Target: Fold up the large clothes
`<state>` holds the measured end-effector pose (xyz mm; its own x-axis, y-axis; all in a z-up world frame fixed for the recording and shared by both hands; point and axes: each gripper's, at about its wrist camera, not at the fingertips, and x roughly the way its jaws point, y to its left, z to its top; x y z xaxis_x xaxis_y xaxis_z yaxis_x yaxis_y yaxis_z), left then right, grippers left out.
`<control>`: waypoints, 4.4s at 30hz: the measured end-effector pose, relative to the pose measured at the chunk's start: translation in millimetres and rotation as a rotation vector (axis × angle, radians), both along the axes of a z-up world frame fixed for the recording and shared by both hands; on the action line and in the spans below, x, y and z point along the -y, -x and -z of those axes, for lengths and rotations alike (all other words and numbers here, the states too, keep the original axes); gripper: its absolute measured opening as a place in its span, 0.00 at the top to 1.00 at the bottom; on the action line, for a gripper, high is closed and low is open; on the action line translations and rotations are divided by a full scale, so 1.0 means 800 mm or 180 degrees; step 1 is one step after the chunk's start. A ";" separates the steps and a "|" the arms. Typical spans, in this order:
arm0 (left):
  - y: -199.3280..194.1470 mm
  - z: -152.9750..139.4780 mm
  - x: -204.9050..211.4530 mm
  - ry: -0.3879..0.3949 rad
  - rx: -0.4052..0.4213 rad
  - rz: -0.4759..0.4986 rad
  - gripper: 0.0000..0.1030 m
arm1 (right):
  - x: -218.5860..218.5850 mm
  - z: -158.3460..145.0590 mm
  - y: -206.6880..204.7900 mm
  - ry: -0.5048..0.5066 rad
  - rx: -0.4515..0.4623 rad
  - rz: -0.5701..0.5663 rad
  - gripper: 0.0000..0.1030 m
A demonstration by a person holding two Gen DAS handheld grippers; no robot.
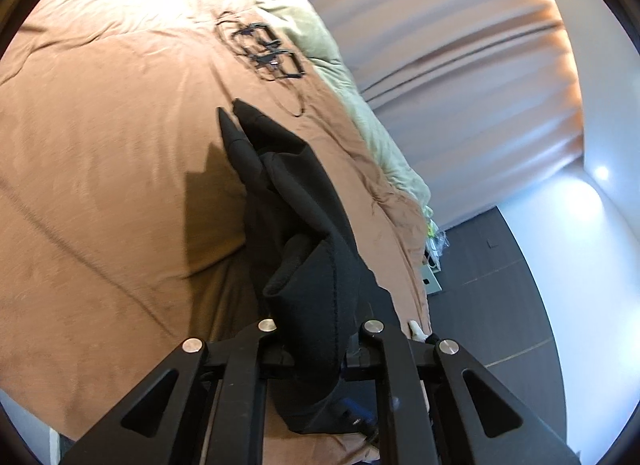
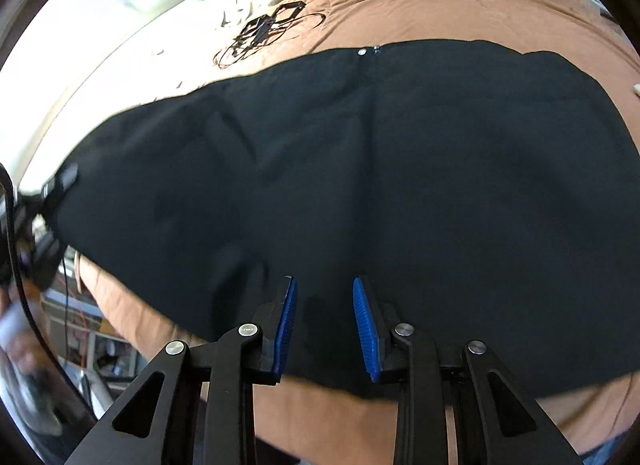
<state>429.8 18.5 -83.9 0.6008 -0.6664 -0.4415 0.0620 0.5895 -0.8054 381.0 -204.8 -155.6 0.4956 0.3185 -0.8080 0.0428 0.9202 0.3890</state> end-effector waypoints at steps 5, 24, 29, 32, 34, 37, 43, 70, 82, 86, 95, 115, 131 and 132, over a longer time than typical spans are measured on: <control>0.003 -0.022 0.033 -0.0016 0.0173 0.0222 0.88 | -0.012 0.037 0.006 0.0098 -0.0164 0.0029 0.77; 0.001 -0.096 0.185 -0.0173 0.0500 0.1079 0.89 | 0.043 0.075 0.012 -0.0659 -0.0121 0.0205 0.83; -0.001 -0.101 0.229 -0.0231 0.0470 0.1291 0.89 | 0.058 0.077 0.021 -0.0821 -0.0102 0.0252 0.83; -0.006 -0.096 0.257 -0.0319 0.0416 0.1427 0.89 | 0.090 0.074 0.037 -0.1129 -0.0133 0.0341 0.81; -0.012 -0.090 0.282 -0.0395 0.0342 0.1541 0.89 | 0.117 0.065 0.051 -0.1336 -0.0089 0.0368 0.81; -0.018 -0.077 0.319 -0.0465 0.0245 0.1686 0.89 | 0.163 0.042 0.086 -0.1329 0.0140 0.0504 0.68; -0.014 -0.048 0.394 -0.0809 0.0154 0.2030 0.89 | 0.275 0.041 0.165 -0.1245 0.0295 0.1063 0.67; 0.007 -0.019 0.333 -0.1193 -0.0119 0.1846 0.29 | 0.347 0.021 0.174 -0.1358 0.0674 0.1455 0.21; -0.003 0.045 0.237 -0.1490 -0.0469 0.1329 0.29 | 0.336 0.028 0.154 -0.1128 0.0696 0.1337 0.86; 0.007 0.065 0.246 -0.1542 -0.0535 0.1419 0.29 | 0.350 0.057 0.165 -0.1148 0.0563 0.1453 0.89; 0.031 0.090 0.270 -0.1675 -0.0517 0.1536 0.49 | 0.347 0.072 0.171 -0.0826 0.0373 0.1488 0.74; 0.047 0.063 0.240 -0.1681 -0.0367 0.1691 0.73 | 0.319 0.076 0.182 -0.1138 0.0329 0.1100 0.83; -0.031 0.065 0.201 -0.1263 -0.0597 0.1429 0.28 | 0.361 0.057 0.123 -0.0912 0.0265 0.1075 0.26; -0.040 0.066 0.202 -0.1256 -0.0600 0.1418 0.28 | 0.366 0.059 0.112 -0.0916 0.0249 0.1062 0.25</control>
